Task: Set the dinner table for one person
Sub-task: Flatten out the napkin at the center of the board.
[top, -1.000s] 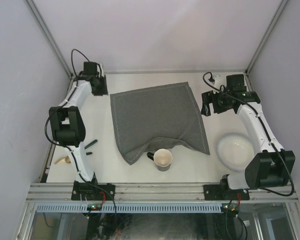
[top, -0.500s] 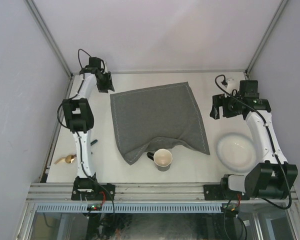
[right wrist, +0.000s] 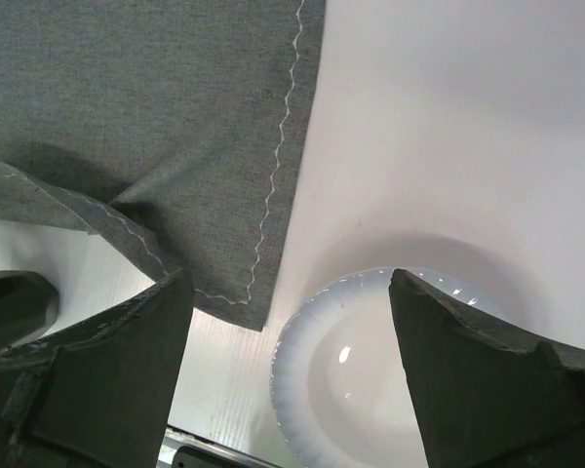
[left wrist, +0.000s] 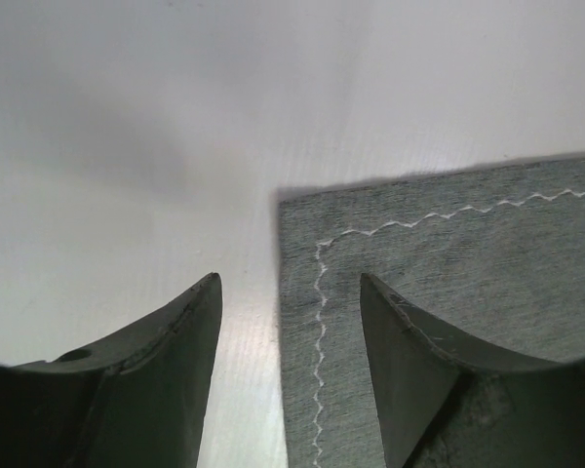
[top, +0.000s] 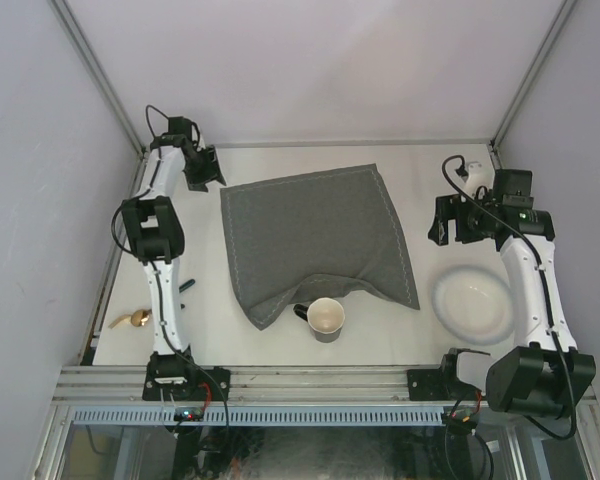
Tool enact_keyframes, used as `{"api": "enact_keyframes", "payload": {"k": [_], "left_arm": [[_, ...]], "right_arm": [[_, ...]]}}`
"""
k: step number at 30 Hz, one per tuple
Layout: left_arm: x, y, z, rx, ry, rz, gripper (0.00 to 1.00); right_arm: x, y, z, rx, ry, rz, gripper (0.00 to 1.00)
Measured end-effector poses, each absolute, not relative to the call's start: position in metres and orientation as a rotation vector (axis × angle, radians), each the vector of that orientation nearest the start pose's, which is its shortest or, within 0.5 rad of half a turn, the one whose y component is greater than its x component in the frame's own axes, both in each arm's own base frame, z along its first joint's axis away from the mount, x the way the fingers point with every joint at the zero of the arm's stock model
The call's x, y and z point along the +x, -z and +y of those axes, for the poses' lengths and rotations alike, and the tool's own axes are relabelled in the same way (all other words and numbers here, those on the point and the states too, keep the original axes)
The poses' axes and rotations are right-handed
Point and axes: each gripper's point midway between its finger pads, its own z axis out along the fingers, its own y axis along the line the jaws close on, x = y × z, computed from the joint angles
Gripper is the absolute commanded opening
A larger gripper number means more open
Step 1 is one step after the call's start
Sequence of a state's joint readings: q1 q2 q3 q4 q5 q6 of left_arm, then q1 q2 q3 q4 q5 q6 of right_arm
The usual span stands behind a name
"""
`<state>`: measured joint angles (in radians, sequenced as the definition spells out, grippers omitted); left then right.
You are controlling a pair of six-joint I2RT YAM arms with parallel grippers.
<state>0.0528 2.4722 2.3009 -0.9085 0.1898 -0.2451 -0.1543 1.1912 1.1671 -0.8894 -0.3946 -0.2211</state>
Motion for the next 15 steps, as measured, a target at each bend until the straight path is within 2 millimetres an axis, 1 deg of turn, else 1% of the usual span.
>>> {"api": "enact_keyframes", "payload": {"k": [3, 7, 10, 12, 14, 15], "left_arm": [[0.561, -0.058, -0.019, -0.336, 0.358, 2.636, 0.61], [0.560, -0.049, -0.025, -0.344, 0.402, 2.653, 0.60], [0.557, -0.041, -0.027, -0.354, 0.414, 2.674, 0.57], [0.554, -0.037, -0.027, -0.358, 0.415, 2.689, 0.52], [0.553, -0.033, -0.027, -0.363, 0.415, 2.700, 0.42], [0.553, -0.032, -0.027, -0.366, 0.416, 2.701, 0.35]], "right_arm": [[0.286, -0.197, 0.014, -0.240, -0.320, 2.406, 0.81], [0.283, -0.197, 0.012, -0.231, -0.317, 2.404, 0.81], [0.283, -0.199, 0.010, -0.226, -0.311, 2.396, 0.81], [0.282, -0.200, 0.010, -0.226, -0.310, 2.393, 0.81], [0.282, -0.201, 0.010, -0.224, -0.309, 2.391, 0.81], [0.281, -0.201, 0.010, -0.222, -0.309, 2.391, 0.81]]}}
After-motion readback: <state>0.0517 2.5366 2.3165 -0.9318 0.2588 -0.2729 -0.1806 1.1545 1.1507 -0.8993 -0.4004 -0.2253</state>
